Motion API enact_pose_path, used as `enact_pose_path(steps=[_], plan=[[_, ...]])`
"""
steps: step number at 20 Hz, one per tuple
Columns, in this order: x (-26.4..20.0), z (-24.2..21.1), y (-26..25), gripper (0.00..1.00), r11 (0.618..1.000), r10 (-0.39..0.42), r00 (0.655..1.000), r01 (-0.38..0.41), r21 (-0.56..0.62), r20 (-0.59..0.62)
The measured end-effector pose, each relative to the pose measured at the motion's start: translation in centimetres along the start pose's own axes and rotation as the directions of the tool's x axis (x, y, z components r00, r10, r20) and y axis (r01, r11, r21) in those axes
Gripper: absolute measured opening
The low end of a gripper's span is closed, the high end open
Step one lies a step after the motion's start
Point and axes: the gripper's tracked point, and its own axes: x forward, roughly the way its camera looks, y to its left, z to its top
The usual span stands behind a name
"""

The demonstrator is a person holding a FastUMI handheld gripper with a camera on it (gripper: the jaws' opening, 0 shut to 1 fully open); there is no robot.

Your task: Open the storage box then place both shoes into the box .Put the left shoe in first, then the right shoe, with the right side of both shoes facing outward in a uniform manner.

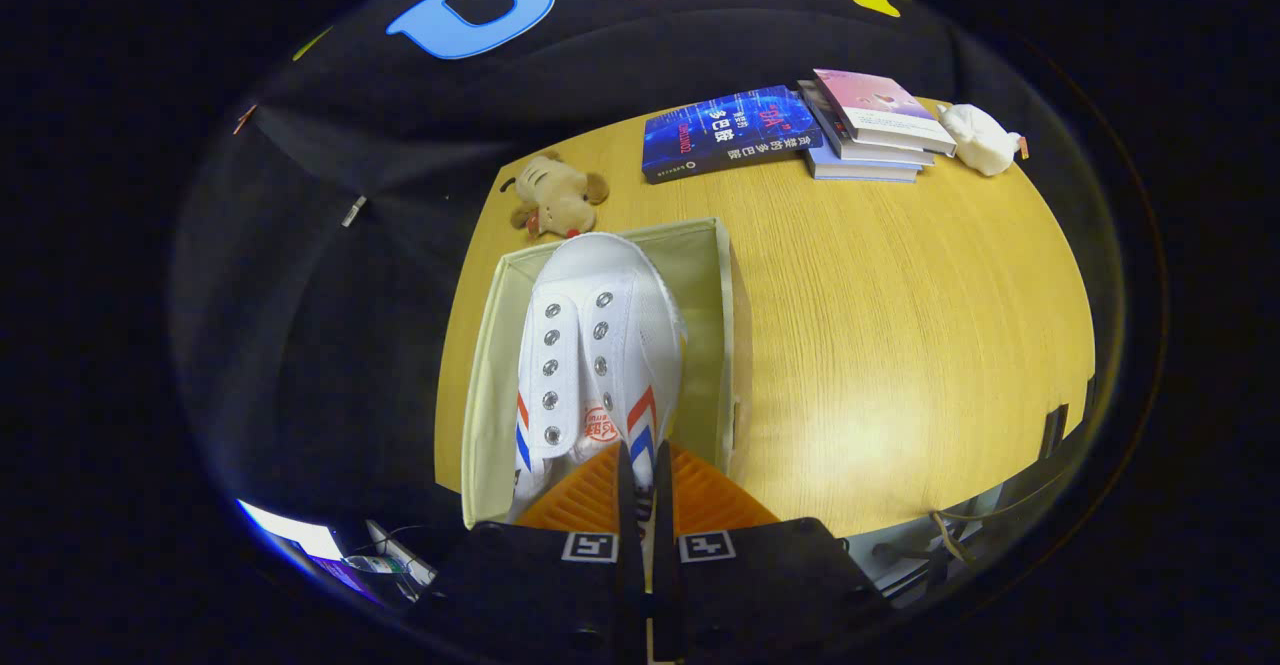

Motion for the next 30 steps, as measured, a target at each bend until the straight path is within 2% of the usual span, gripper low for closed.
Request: enact_pose_path(steps=[3, 5, 6, 7, 9, 10, 12, 13, 18, 22, 27, 30], plan=[[1.1, -0.5, -0.6, 0.08, 0.997, -0.071, 0.997, 0.070, -0.026, -0.008], [1.6, -0.6, -0.6, 0.11, 0.995, -0.088, 0.996, 0.088, -0.038, -0.008], [1.8, -0.5, 0.1, 0.15, 0.997, -0.074, 0.997, 0.074, -0.036, -0.002], [1.7, -0.1, 1.2, 0.27, 0.998, -0.044, 0.999, 0.045, -0.035, 0.012], [1.0, 1.0, 2.2, 0.35, 0.998, -0.026, 0.998, 0.030, -0.058, 0.056], [0.6, 1.6, 2.5, 0.45, 0.996, -0.019, 0.997, 0.026, -0.088, 0.076], [-0.6, 2.5, 2.6, 0.87, 0.988, -0.021, 0.993, 0.039, -0.151, 0.118], [-1.5, 3.1, 2.2, 0.97, 0.983, -0.027, 0.988, 0.053, -0.173, 0.150], [-5.9, 6.3, -0.8, 1.00, 0.972, -0.052, 0.952, 0.118, -0.202, 0.301], [-10.6, 10.1, -3.8, 0.99, 0.968, -0.042, 0.899, 0.145, -0.206, 0.436], [-17.4, 14.9, -8.2, 0.99, 0.941, 0.035, 0.802, 0.175, -0.290, 0.596], [-20.6, 19.1, -11.5, 0.99, 0.919, 0.086, 0.727, 0.206, -0.336, 0.681]])
